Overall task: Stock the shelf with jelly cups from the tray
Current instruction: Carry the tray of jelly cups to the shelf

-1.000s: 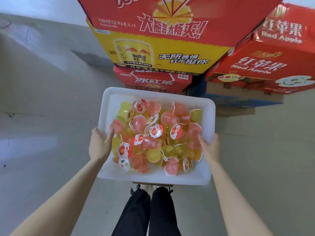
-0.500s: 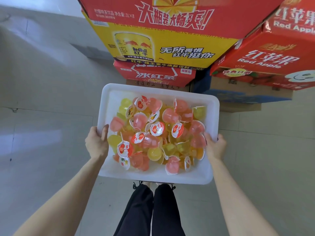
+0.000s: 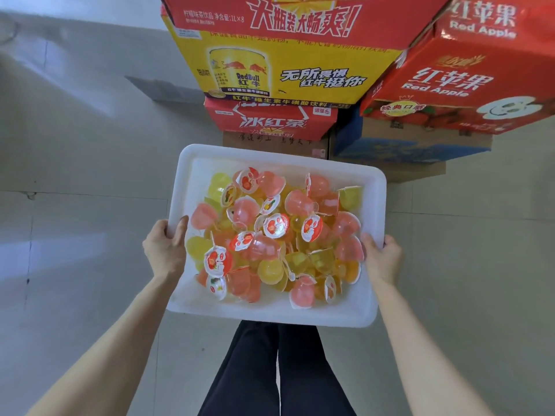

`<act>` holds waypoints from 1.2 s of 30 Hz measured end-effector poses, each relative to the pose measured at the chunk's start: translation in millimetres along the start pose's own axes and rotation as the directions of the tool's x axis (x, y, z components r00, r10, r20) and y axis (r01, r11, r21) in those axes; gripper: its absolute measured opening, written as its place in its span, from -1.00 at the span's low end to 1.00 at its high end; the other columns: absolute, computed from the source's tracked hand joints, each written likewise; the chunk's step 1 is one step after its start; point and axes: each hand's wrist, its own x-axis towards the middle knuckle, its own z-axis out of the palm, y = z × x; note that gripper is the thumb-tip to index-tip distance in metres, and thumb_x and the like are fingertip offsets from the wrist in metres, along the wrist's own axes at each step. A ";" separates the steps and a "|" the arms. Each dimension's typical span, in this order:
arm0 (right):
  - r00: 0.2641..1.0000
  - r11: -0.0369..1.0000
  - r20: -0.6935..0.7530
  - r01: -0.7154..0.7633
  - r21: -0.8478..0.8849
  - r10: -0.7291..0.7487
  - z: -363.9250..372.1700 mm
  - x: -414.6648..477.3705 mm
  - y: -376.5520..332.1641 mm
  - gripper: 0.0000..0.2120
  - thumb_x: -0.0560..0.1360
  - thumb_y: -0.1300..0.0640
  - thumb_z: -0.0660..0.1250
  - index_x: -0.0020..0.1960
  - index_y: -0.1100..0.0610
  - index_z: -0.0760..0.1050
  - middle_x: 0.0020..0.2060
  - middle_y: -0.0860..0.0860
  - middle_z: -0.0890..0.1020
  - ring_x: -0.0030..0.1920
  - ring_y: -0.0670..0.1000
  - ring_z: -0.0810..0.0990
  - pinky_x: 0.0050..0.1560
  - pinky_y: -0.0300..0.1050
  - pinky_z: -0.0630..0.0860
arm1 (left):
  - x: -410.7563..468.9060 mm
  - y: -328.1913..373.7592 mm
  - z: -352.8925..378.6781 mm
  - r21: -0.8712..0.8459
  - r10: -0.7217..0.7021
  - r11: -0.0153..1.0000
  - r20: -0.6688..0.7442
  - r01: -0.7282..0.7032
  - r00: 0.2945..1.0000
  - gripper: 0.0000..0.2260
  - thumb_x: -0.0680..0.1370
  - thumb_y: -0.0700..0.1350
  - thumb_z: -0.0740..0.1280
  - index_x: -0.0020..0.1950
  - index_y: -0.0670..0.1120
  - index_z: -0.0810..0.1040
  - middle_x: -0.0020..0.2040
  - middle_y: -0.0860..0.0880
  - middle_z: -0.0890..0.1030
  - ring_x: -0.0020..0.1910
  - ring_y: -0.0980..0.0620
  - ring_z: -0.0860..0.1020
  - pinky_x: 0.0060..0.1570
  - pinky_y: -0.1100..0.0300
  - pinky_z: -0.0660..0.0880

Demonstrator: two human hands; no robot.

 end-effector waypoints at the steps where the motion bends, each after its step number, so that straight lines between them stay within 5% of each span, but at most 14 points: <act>1: 1.000 1.000 -0.005 0.021 -0.014 -0.022 -6.1 -9.0 0.2 -0.81 0.47 0.08 0.39 -0.18 0.21 0.50 -0.30 0.07 0.59 -0.28 0.12 0.54 -0.20 -0.02 0.49 | -6.9 -1.4 -7.0 0.002 0.000 1.000 -0.003 0.000 1.000 -0.59 0.54 -0.01 0.34 -0.33 -0.18 0.22 -0.41 -0.06 0.20 -0.41 0.02 0.13 -0.41 0.16 0.12; 13: 0.989 0.995 -0.147 0.031 0.100 -0.016 -77.2 -98.2 33.8 -0.83 0.42 0.12 0.45 -0.23 0.14 0.47 -0.34 0.04 0.60 -0.33 0.08 0.53 -0.24 -0.03 0.51 | -84.6 3.7 -63.7 -0.009 0.030 1.000 0.003 -0.030 1.000 -0.61 0.49 -0.05 0.39 -0.35 -0.23 0.30 -0.43 -0.06 0.26 -0.39 -0.03 0.19 -0.41 0.15 0.15; 22: 0.962 0.974 -0.264 -0.004 0.226 0.065 -155.7 -135.9 112.5 -0.85 0.42 0.15 0.45 -0.20 0.18 0.50 -0.33 0.06 0.59 -0.34 0.08 0.50 -0.30 -0.16 0.40 | -164.9 34.5 -46.0 0.005 0.179 0.984 0.071 -0.180 0.981 -0.63 0.47 -0.06 0.42 -0.36 -0.24 0.34 -0.46 -0.04 0.29 -0.42 -0.02 0.22 -0.42 0.15 0.19; 26: 0.940 0.959 -0.321 -0.021 0.283 0.115 -203.8 -149.9 166.0 -0.83 0.43 0.16 0.44 -0.20 0.24 0.51 -0.34 0.08 0.58 -0.34 0.09 0.49 -0.32 -0.13 0.40 | -220.1 43.9 -21.1 0.043 0.279 0.957 0.115 -0.286 0.953 -0.59 0.47 -0.06 0.40 -0.40 -0.19 0.26 -0.47 -0.06 0.26 -0.43 -0.04 0.19 -0.43 0.15 0.14; 36: 0.788 0.895 -0.501 -0.136 0.425 0.357 -339.8 -187.1 318.7 -0.60 0.40 0.14 0.43 -0.46 0.14 0.27 -0.55 0.00 0.35 -0.48 0.02 0.24 -0.42 -0.13 0.22 | -383.5 85.2 80.3 0.065 0.473 0.849 0.349 -0.525 0.809 -0.62 0.48 0.00 0.39 -0.24 -0.34 0.51 -0.35 -0.26 0.52 -0.39 -0.07 0.36 -0.34 0.14 0.33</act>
